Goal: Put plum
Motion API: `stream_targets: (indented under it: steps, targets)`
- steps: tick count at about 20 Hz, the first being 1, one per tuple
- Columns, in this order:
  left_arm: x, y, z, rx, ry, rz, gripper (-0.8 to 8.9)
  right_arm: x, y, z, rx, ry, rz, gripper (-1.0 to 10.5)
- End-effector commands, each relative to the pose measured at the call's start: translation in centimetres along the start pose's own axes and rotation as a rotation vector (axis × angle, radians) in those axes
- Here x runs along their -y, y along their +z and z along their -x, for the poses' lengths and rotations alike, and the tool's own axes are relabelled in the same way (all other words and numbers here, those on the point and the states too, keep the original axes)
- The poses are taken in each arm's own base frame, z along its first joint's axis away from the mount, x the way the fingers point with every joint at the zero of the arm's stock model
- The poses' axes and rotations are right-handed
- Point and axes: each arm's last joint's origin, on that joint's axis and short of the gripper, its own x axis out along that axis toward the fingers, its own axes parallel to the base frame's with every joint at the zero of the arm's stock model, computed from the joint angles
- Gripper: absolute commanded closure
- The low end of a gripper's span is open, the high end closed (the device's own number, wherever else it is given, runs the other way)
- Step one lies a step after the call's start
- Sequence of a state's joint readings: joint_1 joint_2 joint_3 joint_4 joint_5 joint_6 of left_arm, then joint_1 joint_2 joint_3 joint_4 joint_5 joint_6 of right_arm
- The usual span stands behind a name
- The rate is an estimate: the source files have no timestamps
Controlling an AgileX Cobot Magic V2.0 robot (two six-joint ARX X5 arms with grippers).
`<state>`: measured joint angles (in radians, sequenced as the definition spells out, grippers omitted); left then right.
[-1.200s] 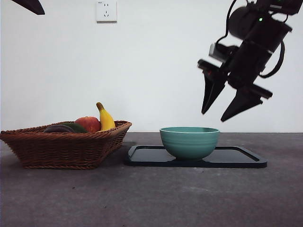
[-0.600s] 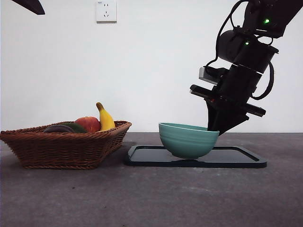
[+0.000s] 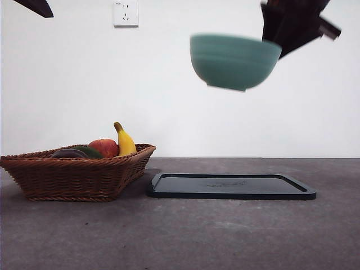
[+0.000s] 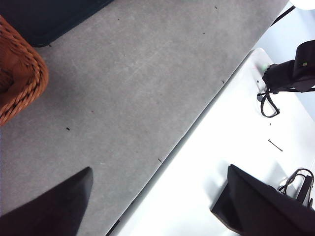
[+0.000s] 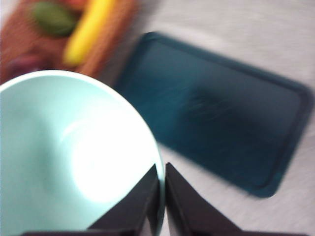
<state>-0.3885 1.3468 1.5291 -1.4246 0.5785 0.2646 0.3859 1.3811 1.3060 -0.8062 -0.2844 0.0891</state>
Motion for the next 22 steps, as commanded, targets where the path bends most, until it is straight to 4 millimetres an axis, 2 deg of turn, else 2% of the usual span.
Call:
stream_targets:
  steps: [1, 3, 6, 11, 17, 22]
  targets:
    - [0.3, -0.3, 0.2, -0.041, -0.020, 0.012, 3.81, -1.1, -1.9, 0.0, -0.006, 0.028, 0.049, 9.4]
    - [0.3, -0.3, 0.2, -0.041, -0.020, 0.012, 3.81, -1.6, -4.0, -0.8, -0.026, 0.049, 0.063, 9.4]
    - [0.3, -0.3, 0.2, -0.041, -0.020, 0.013, 3.81, -1.9, -6.6, -3.5, -0.083, 0.070, 0.071, 9.4]
    - [0.3, -0.3, 0.2, -0.041, -0.020, 0.013, 3.81, -1.8, -9.9, -6.7, -0.082, 0.025, 0.076, 9.4]
    - [0.3, -0.3, 0.2, -0.040, -0.020, 0.013, 3.81, -1.0, -12.0, -9.7, -0.182, 0.011, 0.061, 9.4]
    - [0.3, -0.3, 0.2, -0.041, -0.020, 0.013, 3.81, -1.1, -12.0, -10.2, -0.187, 0.015, 0.065, 9.4]
